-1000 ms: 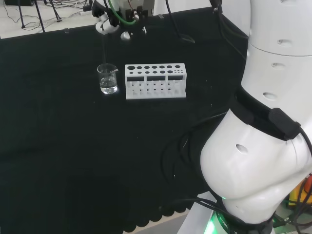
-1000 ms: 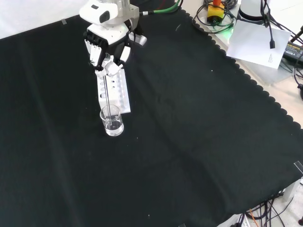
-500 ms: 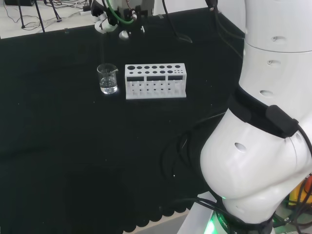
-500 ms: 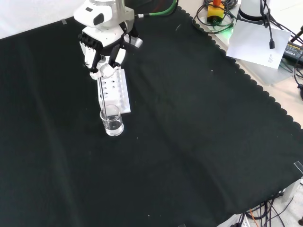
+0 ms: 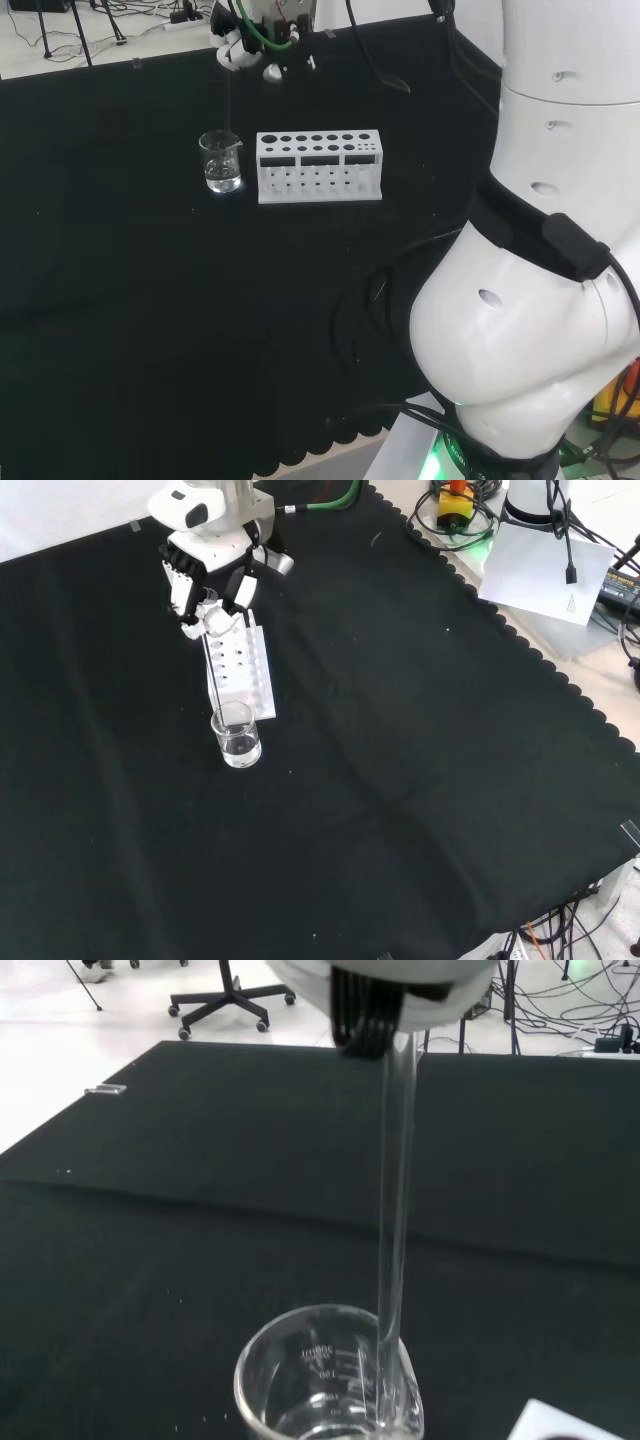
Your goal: Stir in the beaker to the left of the white test tube rack with the glass rod.
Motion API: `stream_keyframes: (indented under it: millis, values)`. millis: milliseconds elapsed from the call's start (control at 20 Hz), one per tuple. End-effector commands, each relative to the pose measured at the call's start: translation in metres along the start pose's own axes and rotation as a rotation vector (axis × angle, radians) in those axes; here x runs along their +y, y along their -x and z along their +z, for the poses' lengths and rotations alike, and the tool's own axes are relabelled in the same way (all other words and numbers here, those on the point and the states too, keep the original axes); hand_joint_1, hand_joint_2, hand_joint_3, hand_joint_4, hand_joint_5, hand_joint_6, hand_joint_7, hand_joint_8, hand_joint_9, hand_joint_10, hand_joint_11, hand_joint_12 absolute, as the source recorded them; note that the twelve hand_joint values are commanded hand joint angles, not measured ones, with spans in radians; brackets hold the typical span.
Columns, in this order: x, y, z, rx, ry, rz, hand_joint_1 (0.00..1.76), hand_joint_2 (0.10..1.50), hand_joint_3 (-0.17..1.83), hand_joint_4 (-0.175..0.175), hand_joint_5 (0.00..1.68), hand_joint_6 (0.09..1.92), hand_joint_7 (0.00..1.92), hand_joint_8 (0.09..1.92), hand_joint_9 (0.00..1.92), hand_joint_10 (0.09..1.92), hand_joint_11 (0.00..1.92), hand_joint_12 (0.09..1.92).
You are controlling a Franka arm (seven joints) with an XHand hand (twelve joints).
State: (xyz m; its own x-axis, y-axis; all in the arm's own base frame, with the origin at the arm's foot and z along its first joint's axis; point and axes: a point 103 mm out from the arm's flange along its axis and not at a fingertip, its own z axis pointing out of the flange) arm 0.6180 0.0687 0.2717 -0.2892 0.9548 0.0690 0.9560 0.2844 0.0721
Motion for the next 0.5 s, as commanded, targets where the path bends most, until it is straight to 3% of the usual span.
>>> stream_keyframes:
  millis: [50,250,500]
  values:
    - [-0.017,-0.005,-0.002,-0.011,-0.02,0.025,1.3,0.8,0.53,-0.175,1.08,0.67,1.17,1.1,1.72,0.85,1.7,0.77]
    - [-0.028,-0.03,-0.007,-0.016,-0.023,0.01,1.3,0.8,0.53,-0.175,1.08,0.67,1.17,1.1,1.72,0.86,1.7,0.77]
    - [-0.013,-0.052,-0.001,-0.011,-0.027,-0.007,1.3,0.8,0.53,-0.175,1.08,0.67,1.17,1.1,1.72,0.86,1.7,0.77]
